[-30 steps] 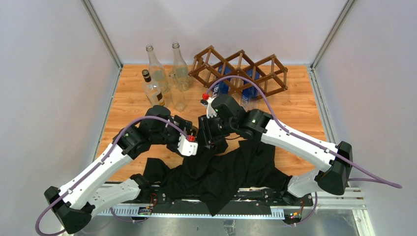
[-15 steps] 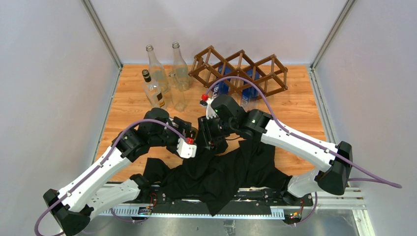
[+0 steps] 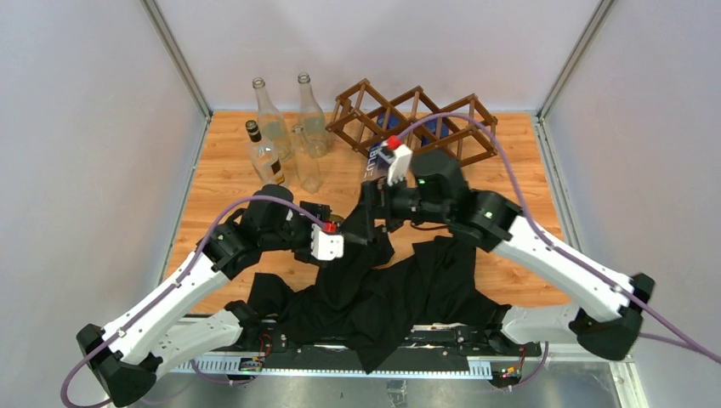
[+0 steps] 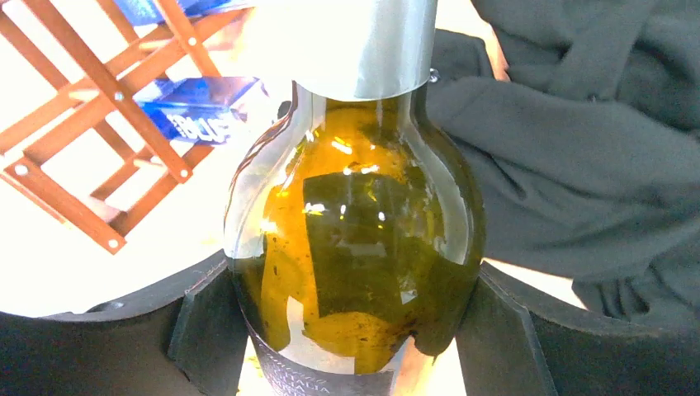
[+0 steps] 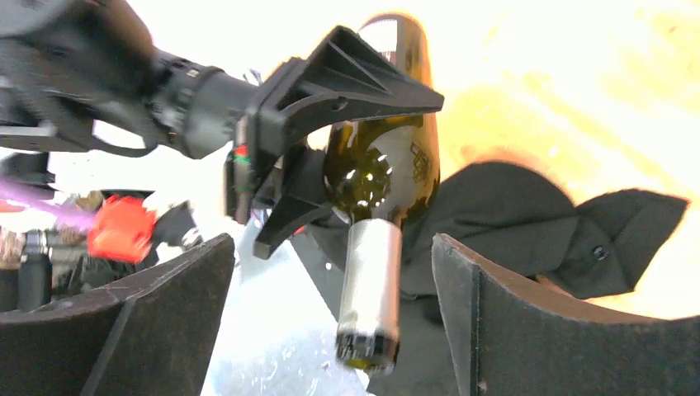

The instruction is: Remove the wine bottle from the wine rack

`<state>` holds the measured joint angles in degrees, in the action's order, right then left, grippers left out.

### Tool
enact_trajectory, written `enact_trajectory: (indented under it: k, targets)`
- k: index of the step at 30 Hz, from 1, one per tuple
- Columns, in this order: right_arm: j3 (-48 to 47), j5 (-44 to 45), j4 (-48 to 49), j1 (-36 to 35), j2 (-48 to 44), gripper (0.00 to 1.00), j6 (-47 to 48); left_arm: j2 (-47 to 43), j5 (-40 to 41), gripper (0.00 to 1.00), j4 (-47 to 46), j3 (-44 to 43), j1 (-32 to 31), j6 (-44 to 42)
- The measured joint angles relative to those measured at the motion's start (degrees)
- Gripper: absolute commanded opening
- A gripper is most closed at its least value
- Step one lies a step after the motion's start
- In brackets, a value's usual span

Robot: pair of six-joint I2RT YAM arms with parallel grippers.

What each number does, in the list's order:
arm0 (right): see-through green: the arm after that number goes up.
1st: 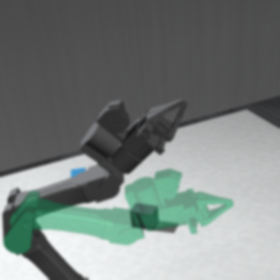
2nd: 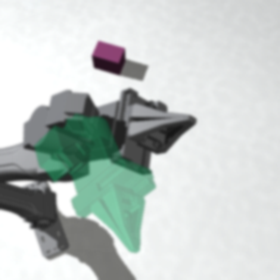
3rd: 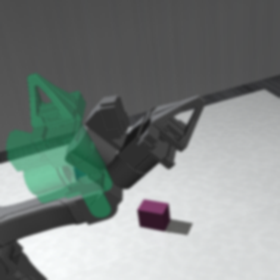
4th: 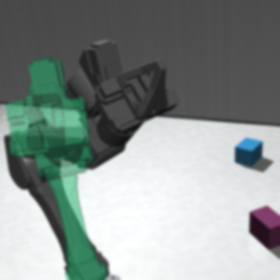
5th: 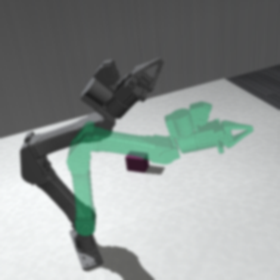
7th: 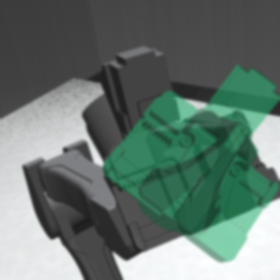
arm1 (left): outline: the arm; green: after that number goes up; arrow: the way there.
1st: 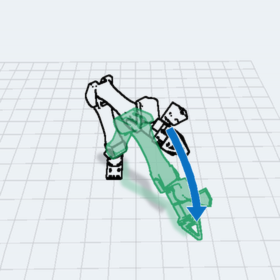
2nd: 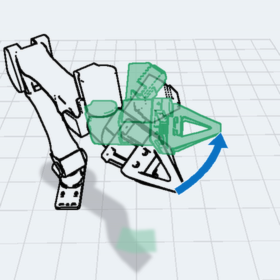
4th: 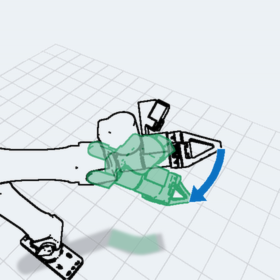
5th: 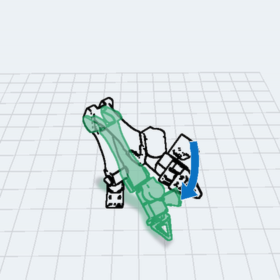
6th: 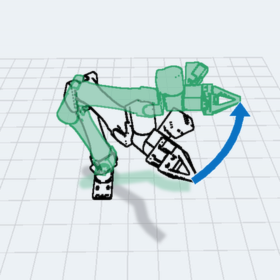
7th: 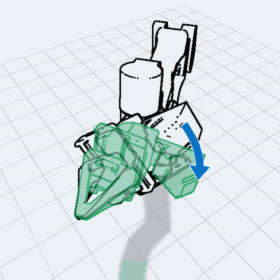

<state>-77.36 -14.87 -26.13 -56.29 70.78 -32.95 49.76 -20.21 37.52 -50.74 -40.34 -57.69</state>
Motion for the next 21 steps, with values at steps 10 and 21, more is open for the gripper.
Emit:
enact_trajectory:
  k: [10, 21]
  targets:
    - [4.76, 8.98, 2.21, 4.90, -16.90, 0.97, 1.73, 4.20, -1.57, 0.00, -9.77, -6.56, 3.17, 29.53]
    - [10.80, 11.17, 7.13, 5.14, -19.19, 0.98, 3.80, 10.25, -5.79, 0.00, -25.05, -14.01, 12.74, 65.48]
